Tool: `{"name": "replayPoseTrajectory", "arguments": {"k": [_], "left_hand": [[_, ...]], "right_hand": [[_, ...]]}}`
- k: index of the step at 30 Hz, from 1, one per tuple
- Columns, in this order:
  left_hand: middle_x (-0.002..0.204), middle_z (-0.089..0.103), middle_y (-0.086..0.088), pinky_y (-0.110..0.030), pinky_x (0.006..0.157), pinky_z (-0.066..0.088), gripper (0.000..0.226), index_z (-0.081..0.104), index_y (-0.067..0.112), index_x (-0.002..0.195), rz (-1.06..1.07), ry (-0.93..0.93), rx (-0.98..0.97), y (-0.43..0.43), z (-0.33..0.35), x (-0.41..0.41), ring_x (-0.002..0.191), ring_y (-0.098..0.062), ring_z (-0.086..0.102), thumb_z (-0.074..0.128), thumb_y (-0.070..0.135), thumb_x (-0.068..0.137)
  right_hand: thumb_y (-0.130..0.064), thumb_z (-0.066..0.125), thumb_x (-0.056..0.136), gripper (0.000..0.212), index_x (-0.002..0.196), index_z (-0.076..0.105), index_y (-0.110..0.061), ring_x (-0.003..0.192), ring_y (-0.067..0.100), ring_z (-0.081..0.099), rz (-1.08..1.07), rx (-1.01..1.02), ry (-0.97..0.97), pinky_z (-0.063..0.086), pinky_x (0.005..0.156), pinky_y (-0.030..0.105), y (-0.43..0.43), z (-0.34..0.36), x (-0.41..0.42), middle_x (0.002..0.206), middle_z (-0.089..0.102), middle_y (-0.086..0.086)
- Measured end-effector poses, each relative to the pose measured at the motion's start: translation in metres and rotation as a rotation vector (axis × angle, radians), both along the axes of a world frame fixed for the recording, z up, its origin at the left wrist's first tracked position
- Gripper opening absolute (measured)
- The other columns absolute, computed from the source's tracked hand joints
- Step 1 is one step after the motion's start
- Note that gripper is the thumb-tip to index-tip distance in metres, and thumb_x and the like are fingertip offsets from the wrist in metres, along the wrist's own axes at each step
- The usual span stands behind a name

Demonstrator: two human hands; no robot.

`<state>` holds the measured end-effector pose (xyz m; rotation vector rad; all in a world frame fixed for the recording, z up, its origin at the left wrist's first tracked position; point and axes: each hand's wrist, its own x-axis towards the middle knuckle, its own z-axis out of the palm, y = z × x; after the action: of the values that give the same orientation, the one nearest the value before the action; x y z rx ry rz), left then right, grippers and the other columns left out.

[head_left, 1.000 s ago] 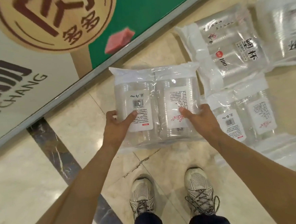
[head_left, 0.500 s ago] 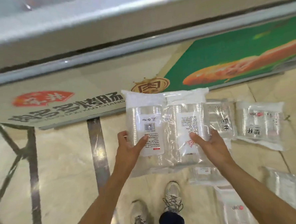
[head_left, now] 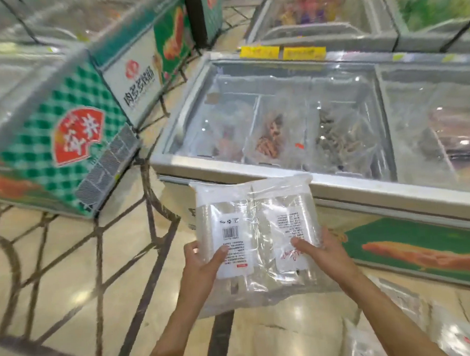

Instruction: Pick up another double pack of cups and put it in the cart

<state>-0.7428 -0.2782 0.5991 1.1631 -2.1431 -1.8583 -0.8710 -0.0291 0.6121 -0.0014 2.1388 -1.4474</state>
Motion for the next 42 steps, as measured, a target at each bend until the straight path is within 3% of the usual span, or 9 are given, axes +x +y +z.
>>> {"name": "replayPoseTrajectory", "arguments": {"k": [2,7,13,17,21,27,29,33,42], "left_hand": [[0.11,0.069,0.006,-0.037,0.079,0.061,0.075,0.043,0.02,0.125,0.061,0.033,-0.004,-0.027,0.04,0.021,0.083,-0.006,0.074,0.082,0.054,0.071],[0.114,0.069,0.001,-0.051,0.084,0.06,0.075,0.042,0.029,0.119,0.278,0.088,-0.05,-0.08,0.106,0.093,0.092,-0.019,0.075,0.082,0.065,0.066],[0.116,0.064,0.003,-0.045,0.085,0.059,0.071,0.036,0.029,0.122,0.591,0.078,-0.165,-0.106,0.155,0.197,0.095,-0.018,0.07,0.077,0.063,0.075],[0.116,0.061,0.003,-0.03,0.072,0.051,0.064,0.035,0.024,0.129,0.835,0.045,-0.237,-0.092,0.171,0.276,0.094,-0.014,0.066,0.072,0.053,0.085],[0.106,0.065,0.01,-0.023,0.067,0.048,0.065,0.045,0.02,0.124,1.065,-0.012,-0.282,-0.057,0.169,0.369,0.088,-0.003,0.065,0.074,0.06,0.081],[0.109,0.07,0.003,-0.03,0.068,0.06,0.072,0.049,0.014,0.122,1.384,0.007,-0.272,0.017,0.179,0.518,0.085,-0.013,0.075,0.08,0.06,0.076],[0.116,0.072,-0.003,-0.035,0.073,0.063,0.084,0.052,0.013,0.128,1.464,0.008,-0.268,0.044,0.177,0.565,0.089,-0.014,0.076,0.081,0.068,0.071],[0.104,0.057,0.015,-0.013,0.052,0.051,0.059,0.043,0.016,0.124,1.703,-0.018,-0.28,0.11,0.177,0.633,0.077,-0.001,0.067,0.076,0.047,0.086],[0.113,0.063,0.003,-0.022,0.063,0.048,0.055,0.042,0.016,0.122,2.027,0.002,-0.248,0.262,0.15,0.812,0.088,-0.006,0.066,0.074,0.044,0.087]], "right_hand": [[-0.06,0.08,0.073,0.066,0.127,0.056,-0.031,0.097,0.01,0.07,0.081,0.02,0.055,0.055,0.082,0.031,-0.034,0.037,0.005,0.114,0.07,-0.011],[-0.048,0.076,0.084,0.038,0.117,0.064,-0.034,0.092,0.01,0.074,0.327,-0.061,0.135,0.057,0.091,0.04,-0.117,0.106,0.034,0.109,0.075,-0.009],[-0.07,0.072,0.075,0.077,0.139,0.046,-0.036,0.118,0.013,0.06,0.608,-0.126,0.21,0.048,0.103,0.043,-0.216,0.138,0.087,0.134,0.059,-0.015],[-0.087,0.068,0.06,0.1,0.141,0.05,-0.03,0.121,0.017,0.062,0.835,-0.15,0.224,0.049,0.104,0.046,-0.275,0.131,0.132,0.135,0.062,-0.008],[-0.082,0.072,0.06,0.084,0.122,0.065,-0.024,0.095,0.009,0.073,1.097,-0.152,0.185,0.058,0.088,0.042,-0.319,0.129,0.209,0.109,0.075,-0.008],[-0.062,0.078,0.073,0.056,0.114,0.07,-0.023,0.086,0.009,0.075,1.468,-0.209,0.154,0.06,0.083,0.041,-0.341,0.144,0.376,0.098,0.078,-0.008],[-0.067,0.078,0.069,0.063,0.116,0.069,-0.025,0.087,0.009,0.075,1.563,-0.204,0.141,0.06,0.084,0.041,-0.339,0.143,0.431,0.1,0.077,-0.01],[-0.086,0.073,0.055,0.088,0.119,0.064,-0.027,0.091,0.011,0.074,1.744,-0.207,0.14,0.06,0.085,0.043,-0.328,0.127,0.539,0.104,0.075,-0.008],[-0.037,0.075,0.088,0.027,0.112,0.069,-0.025,0.083,0.013,0.077,2.083,-0.269,0.063,0.062,0.077,0.036,-0.208,0.159,0.777,0.098,0.078,-0.003]]}}
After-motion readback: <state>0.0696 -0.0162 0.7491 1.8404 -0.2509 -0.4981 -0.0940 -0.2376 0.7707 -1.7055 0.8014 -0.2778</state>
